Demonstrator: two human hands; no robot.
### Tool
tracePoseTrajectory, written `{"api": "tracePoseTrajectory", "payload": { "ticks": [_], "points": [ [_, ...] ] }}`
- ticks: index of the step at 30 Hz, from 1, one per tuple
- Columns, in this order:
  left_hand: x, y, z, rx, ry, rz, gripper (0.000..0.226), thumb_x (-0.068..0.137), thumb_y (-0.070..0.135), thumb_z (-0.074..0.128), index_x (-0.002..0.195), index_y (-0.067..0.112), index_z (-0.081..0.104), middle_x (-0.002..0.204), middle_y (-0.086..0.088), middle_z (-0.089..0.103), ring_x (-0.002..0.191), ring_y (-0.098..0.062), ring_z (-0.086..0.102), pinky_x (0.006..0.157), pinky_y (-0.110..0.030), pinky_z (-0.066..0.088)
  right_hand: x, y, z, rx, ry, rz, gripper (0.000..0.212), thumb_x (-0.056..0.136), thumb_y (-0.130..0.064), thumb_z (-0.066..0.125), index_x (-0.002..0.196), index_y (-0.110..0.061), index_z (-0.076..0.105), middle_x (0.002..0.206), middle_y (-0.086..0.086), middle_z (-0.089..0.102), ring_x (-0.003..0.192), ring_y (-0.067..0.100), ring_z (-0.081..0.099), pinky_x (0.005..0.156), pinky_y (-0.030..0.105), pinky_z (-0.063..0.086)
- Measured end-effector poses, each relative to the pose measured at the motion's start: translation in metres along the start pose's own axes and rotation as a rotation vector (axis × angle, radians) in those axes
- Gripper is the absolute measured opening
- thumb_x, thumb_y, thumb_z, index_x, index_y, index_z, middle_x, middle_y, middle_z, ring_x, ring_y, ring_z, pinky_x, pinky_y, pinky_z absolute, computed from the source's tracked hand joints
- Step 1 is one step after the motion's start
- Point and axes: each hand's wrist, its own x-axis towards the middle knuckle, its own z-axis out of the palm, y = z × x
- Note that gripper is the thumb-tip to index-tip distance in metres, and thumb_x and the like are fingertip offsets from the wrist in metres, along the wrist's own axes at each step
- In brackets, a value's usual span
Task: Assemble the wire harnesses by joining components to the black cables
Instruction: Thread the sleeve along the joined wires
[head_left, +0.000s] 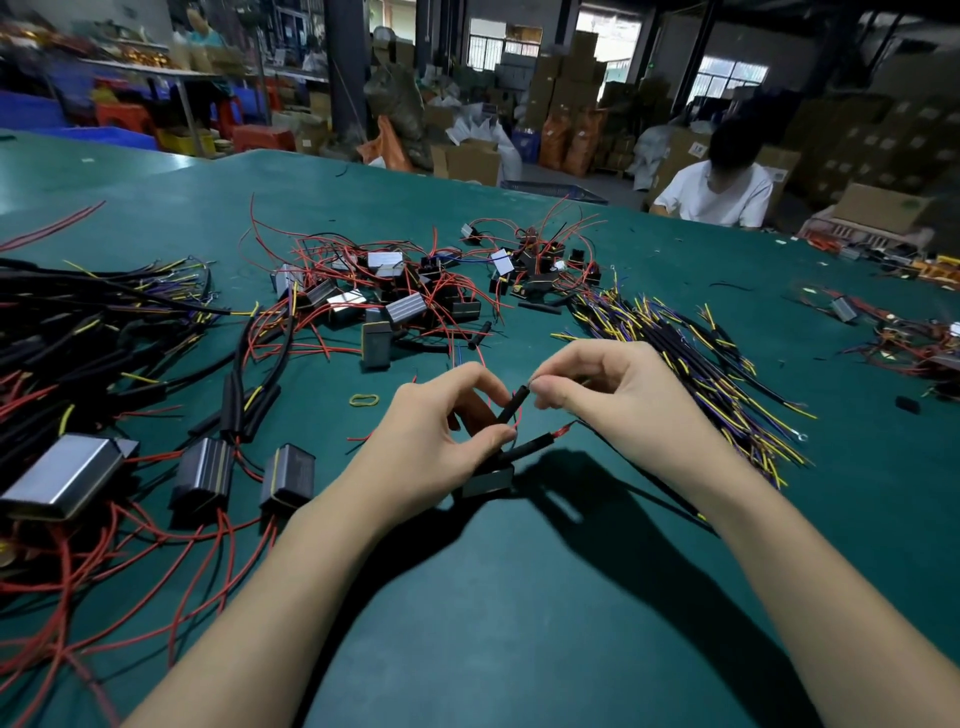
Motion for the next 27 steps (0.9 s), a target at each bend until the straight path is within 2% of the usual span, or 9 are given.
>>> {"api": "tracePoseTrajectory", "payload": {
  "ticks": [5,9,12,15,18,21,23,25,27],
  "points": [
    [0.000,-0.001,0.000,0.046,-0.015,0.010,0.016,0.083,0.023,0.071,0.089,0.032,0.058,0.071,0.019,0.067,0.067,-0.015,0.060,0.073,-0.026,0.042,0.001,0.000,0.003,-0.102,0.030,-0.052,0.019,0.084,-0.012,0.070,0.074,-0.027,0.068,0.066,-0.013,0.067,0.064,0.004,0.061,0.068,0.024,0.050],
    [0.002,-0.002,-0.001,0.061,0.022,0.024,0.013,0.083,0.021,0.072,0.088,0.028,0.063,0.067,0.018,0.066,0.059,-0.003,0.053,0.058,-0.013,0.035,0.003,0.002,-0.006,-0.098,0.081,-0.042,0.024,0.084,-0.007,0.068,0.071,-0.026,0.067,0.060,-0.013,0.066,0.059,0.005,0.060,0.065,0.024,0.051],
    [0.002,0.004,-0.002,0.111,0.013,0.057,0.020,0.083,0.023,0.071,0.100,0.028,0.062,0.080,0.016,0.066,0.081,0.000,0.059,0.075,-0.018,0.039,0.002,0.001,-0.004,-0.103,0.063,-0.033,0.022,0.085,-0.010,0.069,0.071,-0.027,0.068,0.064,-0.010,0.068,0.063,0.007,0.062,0.070,0.032,0.052],
    [0.003,0.016,0.003,-0.033,0.116,0.076,0.029,0.084,0.024,0.071,0.112,0.021,0.063,0.091,0.012,0.070,0.088,0.000,0.062,0.080,-0.010,0.039,0.003,-0.002,-0.001,-0.096,0.050,-0.071,0.017,0.084,-0.016,0.071,0.072,-0.028,0.070,0.068,-0.008,0.069,0.062,0.002,0.058,0.063,0.023,0.047],
    [0.004,0.026,0.011,-0.208,0.186,-0.001,0.012,0.085,0.013,0.070,0.096,0.014,0.070,0.077,0.002,0.072,0.072,-0.009,0.067,0.069,-0.020,0.050,0.002,-0.004,0.001,-0.072,0.050,-0.080,0.015,0.083,-0.015,0.072,0.072,-0.027,0.072,0.064,-0.011,0.068,0.057,-0.005,0.052,0.060,0.013,0.039],
    [0.006,0.025,0.014,-0.371,0.207,-0.103,0.004,0.083,0.005,0.070,0.084,0.007,0.072,0.071,-0.006,0.072,0.063,-0.012,0.066,0.065,-0.020,0.053,0.000,-0.007,-0.004,0.042,0.020,0.001,0.006,0.085,-0.019,0.070,0.079,-0.021,0.072,0.070,-0.007,0.070,0.064,-0.003,0.057,0.064,0.012,0.043],
    [0.007,0.024,0.014,-0.388,0.224,-0.129,0.006,0.083,0.004,0.070,0.079,0.008,0.072,0.070,-0.006,0.072,0.062,-0.011,0.066,0.066,-0.020,0.053,0.002,-0.005,-0.012,0.126,0.087,0.102,0.010,0.088,-0.028,0.064,0.084,-0.019,0.069,0.077,-0.004,0.072,0.070,0.001,0.060,0.065,0.014,0.044],
    [0.007,0.023,0.014,-0.381,0.231,-0.137,0.008,0.084,0.006,0.069,0.077,0.009,0.072,0.070,-0.005,0.072,0.063,-0.011,0.066,0.065,-0.020,0.053,0.004,0.002,-0.021,-0.052,0.118,0.201,0.023,0.093,-0.032,0.057,0.085,-0.012,0.067,0.084,0.008,0.072,0.072,0.008,0.059,0.066,0.020,0.044],
    [0.006,0.023,0.015,-0.376,0.229,-0.145,0.009,0.085,0.009,0.069,0.077,0.011,0.071,0.070,-0.003,0.072,0.064,-0.013,0.067,0.065,-0.024,0.053,0.001,0.010,-0.024,-0.306,0.005,0.334,0.031,0.094,-0.034,0.056,0.083,-0.008,0.070,0.086,0.014,0.070,0.075,0.022,0.059,0.070,0.030,0.044]
  ]
}}
